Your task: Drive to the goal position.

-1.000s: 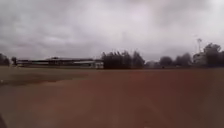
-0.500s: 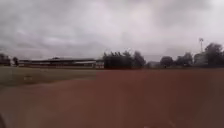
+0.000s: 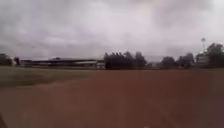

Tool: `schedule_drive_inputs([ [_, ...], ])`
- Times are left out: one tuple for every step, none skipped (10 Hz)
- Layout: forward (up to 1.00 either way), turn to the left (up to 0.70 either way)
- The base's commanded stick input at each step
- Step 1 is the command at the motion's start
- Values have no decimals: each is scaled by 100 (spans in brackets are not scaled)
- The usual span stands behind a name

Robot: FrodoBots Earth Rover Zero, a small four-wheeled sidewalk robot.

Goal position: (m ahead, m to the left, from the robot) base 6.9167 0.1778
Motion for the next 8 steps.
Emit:
schedule_drive_inputs([
  [70,0],
  [70,0],
  [70,0],
  [70,0],
  [70,0],
  [70,0],
  [70,0],
  [70,0],
])
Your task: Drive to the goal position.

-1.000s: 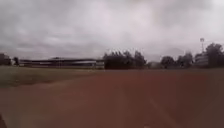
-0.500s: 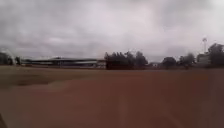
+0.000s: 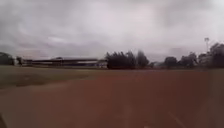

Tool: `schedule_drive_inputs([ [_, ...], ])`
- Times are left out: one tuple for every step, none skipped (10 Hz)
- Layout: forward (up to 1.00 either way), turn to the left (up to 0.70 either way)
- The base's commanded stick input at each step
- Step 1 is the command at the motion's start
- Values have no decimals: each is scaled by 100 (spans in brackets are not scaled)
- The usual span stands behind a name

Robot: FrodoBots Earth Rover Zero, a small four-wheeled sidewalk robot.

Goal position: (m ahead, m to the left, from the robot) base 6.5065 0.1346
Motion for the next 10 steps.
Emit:
schedule_drive_inputs([
  [70,0],
  [70,0],
  [70,0],
  [70,0],
  [70,0],
  [70,0],
  [70,0],
  [70,0],
  [70,0],
  [70,0],
])
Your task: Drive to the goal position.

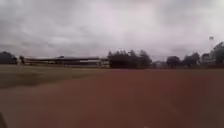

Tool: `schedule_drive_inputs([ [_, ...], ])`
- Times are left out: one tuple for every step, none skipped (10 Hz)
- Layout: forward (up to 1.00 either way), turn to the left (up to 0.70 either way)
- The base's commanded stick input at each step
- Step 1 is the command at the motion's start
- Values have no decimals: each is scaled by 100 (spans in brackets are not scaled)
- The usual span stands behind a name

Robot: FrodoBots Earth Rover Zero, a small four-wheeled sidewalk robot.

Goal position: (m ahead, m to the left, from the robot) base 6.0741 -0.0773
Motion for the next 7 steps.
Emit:
schedule_drive_inputs([
  [70,0],
  [70,0],
  [70,0],
  [70,0],
  [70,0],
  [70,0],
  [70,0],
])
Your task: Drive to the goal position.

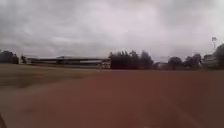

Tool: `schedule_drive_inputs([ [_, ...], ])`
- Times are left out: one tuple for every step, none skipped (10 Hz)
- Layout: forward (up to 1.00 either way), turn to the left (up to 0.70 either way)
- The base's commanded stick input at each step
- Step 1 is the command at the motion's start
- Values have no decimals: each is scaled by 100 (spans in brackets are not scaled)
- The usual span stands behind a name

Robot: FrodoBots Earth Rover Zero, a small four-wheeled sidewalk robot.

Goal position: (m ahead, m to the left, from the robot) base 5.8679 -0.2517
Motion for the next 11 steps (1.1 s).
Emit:
schedule_drive_inputs([
  [70,0],
  [70,0],
  [70,0],
  [70,0],
  [70,0],
  [70,0],
  [70,0],
  [70,0],
  [70,0],
  [70,0],
  [70,0],
])
